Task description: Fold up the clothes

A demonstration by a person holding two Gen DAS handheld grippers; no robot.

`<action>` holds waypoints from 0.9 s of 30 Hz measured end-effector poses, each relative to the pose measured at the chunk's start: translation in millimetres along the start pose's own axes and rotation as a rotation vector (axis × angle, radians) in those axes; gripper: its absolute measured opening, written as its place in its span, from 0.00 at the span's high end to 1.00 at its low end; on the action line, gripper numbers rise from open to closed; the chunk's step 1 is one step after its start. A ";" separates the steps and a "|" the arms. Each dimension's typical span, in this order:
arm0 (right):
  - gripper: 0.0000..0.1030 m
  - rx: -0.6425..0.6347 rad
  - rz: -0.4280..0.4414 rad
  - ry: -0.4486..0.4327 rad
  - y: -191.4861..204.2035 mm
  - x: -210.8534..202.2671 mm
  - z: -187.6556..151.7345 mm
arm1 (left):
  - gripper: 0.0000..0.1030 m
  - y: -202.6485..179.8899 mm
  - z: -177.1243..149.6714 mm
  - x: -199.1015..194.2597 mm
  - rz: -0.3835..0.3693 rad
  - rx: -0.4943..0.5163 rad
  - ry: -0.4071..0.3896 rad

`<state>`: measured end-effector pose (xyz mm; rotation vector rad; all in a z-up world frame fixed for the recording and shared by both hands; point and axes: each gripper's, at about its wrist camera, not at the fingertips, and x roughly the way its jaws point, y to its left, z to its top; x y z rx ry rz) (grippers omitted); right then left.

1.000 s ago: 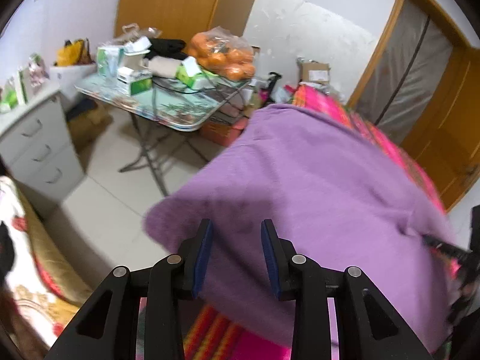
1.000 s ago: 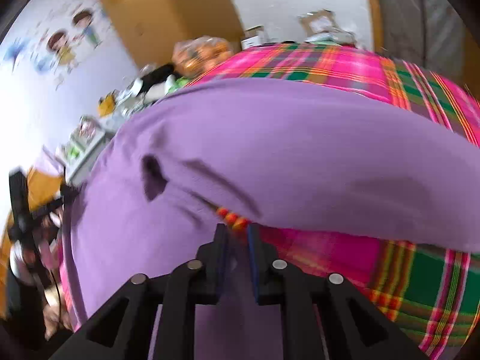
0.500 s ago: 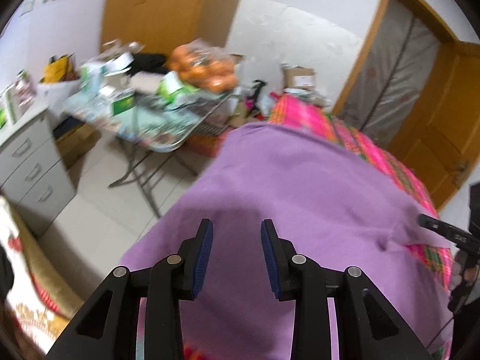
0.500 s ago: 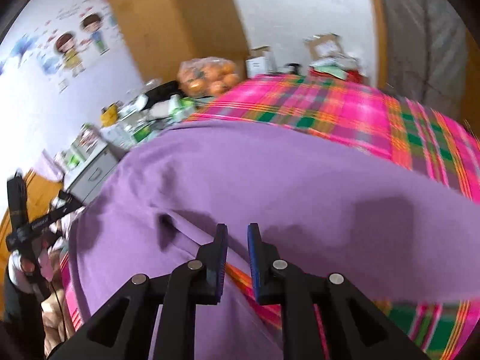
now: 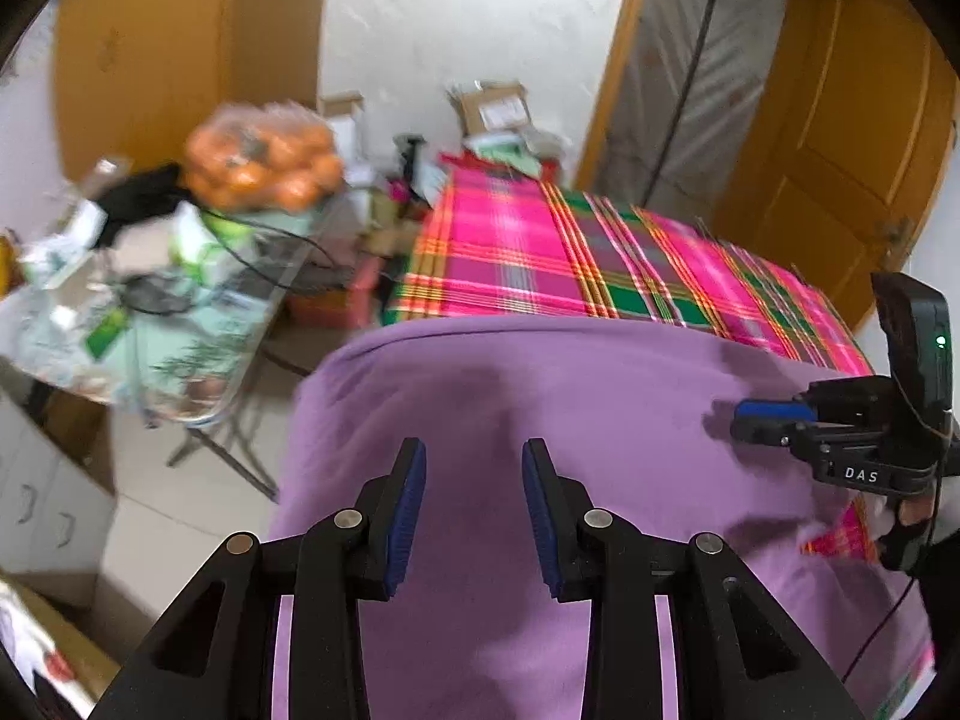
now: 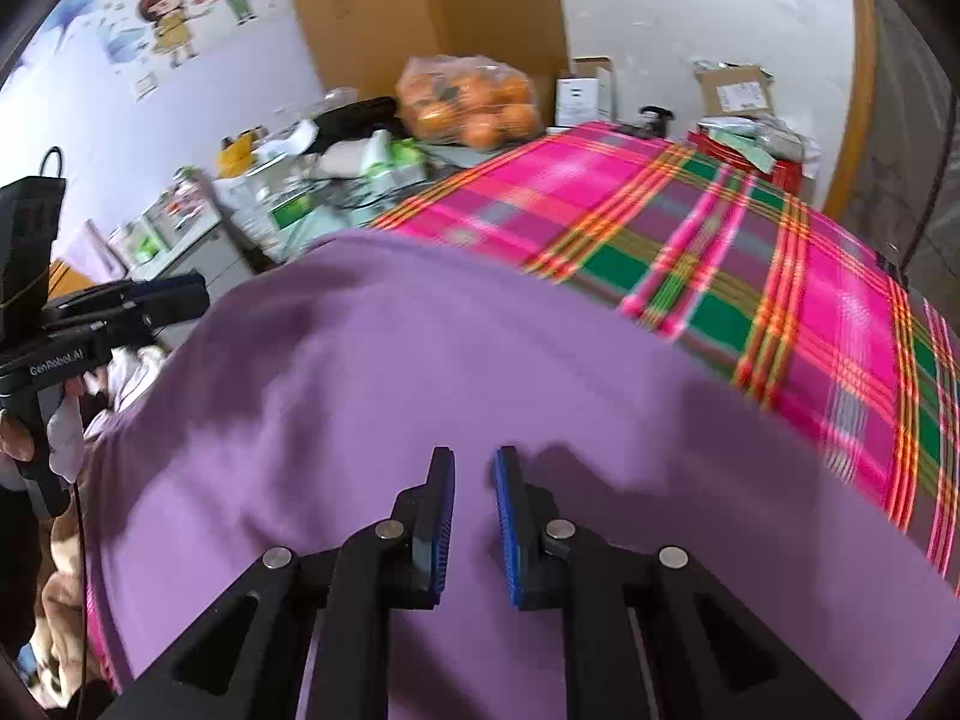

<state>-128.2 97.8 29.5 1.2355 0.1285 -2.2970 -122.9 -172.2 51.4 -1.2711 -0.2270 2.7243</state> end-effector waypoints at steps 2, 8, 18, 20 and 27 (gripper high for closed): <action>0.86 0.023 -0.021 0.008 -17.1 8.8 9.2 | 0.66 4.1 16.7 26.3 0.000 -0.011 0.036; 0.88 0.094 -0.039 0.003 -64.8 30.2 28.3 | 0.67 12.1 53.6 89.0 0.034 -0.029 0.082; 0.73 0.127 -0.094 -0.068 -120.9 5.4 19.2 | 0.66 44.2 71.0 77.8 0.026 -0.065 0.011; 0.66 0.089 -0.101 -0.069 -130.2 -9.1 4.3 | 0.66 48.2 64.2 66.3 0.029 -0.055 0.001; 0.60 0.020 -0.144 -0.025 -169.1 -49.5 -39.5 | 0.66 5.2 47.1 59.4 -0.045 0.049 0.029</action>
